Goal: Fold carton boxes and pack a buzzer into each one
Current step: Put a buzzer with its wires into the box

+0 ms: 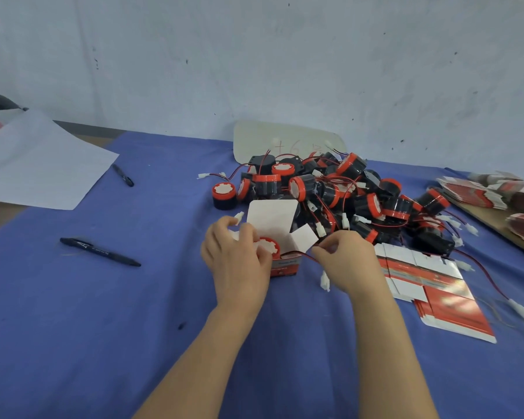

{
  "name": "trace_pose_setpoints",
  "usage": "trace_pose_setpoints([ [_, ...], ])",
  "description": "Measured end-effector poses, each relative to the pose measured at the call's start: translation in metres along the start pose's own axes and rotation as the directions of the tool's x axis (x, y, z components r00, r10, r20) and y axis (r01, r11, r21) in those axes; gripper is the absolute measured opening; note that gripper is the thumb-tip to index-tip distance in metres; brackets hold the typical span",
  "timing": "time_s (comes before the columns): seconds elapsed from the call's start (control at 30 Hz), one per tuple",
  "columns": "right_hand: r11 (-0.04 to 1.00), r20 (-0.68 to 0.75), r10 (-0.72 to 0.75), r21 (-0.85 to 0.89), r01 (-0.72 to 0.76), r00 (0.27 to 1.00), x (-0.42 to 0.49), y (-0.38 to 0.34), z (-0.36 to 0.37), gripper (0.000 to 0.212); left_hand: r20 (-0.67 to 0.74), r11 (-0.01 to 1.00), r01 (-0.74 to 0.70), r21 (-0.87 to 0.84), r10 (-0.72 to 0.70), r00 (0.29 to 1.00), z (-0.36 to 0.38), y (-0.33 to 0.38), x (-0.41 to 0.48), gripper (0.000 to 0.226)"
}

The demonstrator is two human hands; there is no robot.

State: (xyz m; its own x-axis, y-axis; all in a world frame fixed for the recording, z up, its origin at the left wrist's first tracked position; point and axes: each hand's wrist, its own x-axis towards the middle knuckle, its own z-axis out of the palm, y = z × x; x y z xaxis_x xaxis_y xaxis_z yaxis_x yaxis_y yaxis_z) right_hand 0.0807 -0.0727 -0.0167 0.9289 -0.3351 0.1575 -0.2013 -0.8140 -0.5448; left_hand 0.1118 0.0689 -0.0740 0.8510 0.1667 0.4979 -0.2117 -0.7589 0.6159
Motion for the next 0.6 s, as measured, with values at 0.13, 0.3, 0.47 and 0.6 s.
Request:
trace_pose_setpoints([
  [0.13, 0.995, 0.232, -0.051, -0.076, 0.071, 0.971, -0.006, -0.007, -0.006, 0.030, 0.068, 0.972, -0.197, 0.130, 0.189, 0.980, 0.001, 0.001, -0.001, 0.017],
  [0.3, 0.974, 0.254, -0.173, -0.097, 0.203, 0.952, -0.009, -0.022, -0.005, 0.020, 0.183, 0.947, -0.239, 0.213, 0.202, 0.962, -0.005, 0.004, 0.001, 0.027],
  [0.47, 0.928, 0.165, -0.239, -0.253, 0.275, 0.957, -0.004, -0.039, 0.002, 0.024, 0.152, 0.960, -0.235, 0.153, 0.212, 0.965, -0.007, 0.006, 0.000, 0.024],
  [0.6, 0.934, 0.118, -0.273, -0.206, 0.293, 0.955, 0.002, -0.052, 0.016, 0.012, 0.194, 0.962, -0.221, 0.160, 0.189, 0.963, -0.006, 0.006, 0.000, 0.018],
])
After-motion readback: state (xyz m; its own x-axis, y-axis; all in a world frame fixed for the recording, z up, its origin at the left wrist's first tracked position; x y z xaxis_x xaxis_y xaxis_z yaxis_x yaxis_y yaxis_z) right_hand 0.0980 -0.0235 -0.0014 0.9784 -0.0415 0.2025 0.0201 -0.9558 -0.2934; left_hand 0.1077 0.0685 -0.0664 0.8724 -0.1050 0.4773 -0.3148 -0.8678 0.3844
